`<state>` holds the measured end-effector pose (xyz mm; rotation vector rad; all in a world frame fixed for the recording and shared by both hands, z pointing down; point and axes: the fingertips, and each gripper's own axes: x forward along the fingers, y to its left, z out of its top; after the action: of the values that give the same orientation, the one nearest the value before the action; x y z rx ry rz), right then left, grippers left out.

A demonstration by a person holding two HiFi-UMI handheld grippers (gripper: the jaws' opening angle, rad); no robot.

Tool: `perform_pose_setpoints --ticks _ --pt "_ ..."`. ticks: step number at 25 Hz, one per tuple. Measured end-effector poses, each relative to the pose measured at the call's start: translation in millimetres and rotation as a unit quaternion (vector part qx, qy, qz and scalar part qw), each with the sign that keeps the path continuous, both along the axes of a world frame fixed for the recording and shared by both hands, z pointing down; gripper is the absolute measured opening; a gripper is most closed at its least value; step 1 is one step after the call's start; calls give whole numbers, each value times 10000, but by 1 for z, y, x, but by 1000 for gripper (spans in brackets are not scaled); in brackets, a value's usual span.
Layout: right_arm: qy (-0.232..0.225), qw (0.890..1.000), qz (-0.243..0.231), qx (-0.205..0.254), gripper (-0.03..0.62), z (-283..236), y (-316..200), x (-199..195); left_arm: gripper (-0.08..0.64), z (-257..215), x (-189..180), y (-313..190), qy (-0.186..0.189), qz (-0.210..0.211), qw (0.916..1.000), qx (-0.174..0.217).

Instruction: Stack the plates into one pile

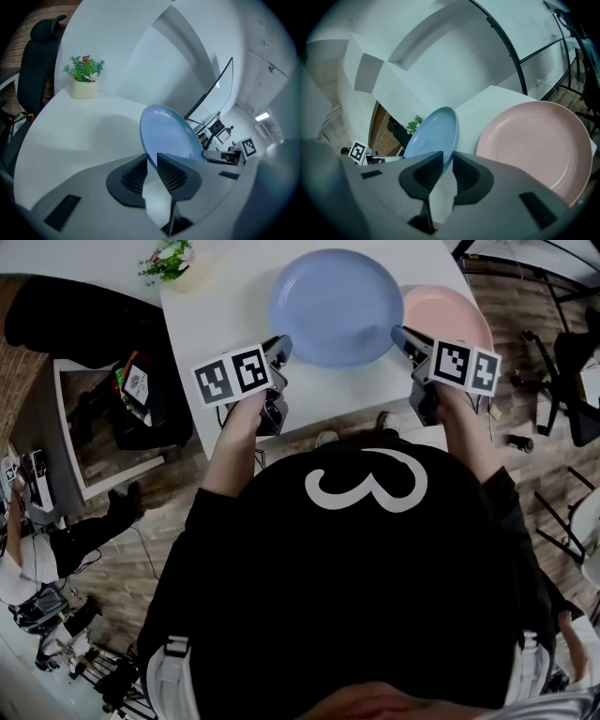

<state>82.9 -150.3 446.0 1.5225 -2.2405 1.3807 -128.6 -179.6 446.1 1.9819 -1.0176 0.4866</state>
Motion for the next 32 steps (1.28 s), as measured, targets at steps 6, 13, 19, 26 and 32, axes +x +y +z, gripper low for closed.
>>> perform_pose_setpoints --ticks 6,13,19,26,32 --pt "7 9997 228 18 78 -2 3 30 74 0 32 -6 17 235 9997 4" --pt "21 9988 479 -13 78 -2 8 62 74 -1 66 -12 34 485 9988 -7" --pt "20 9978 666 -32 78 -2 15 87 74 -1 93 -13 23 643 9979 -35" --pt "21 9956 929 -70 78 1 27 123 74 3 132 -12 25 906 9959 -66" --pt "13 9932 1159 -108 78 3 39 159 74 8 171 -9 -7 1153 9933 -126"
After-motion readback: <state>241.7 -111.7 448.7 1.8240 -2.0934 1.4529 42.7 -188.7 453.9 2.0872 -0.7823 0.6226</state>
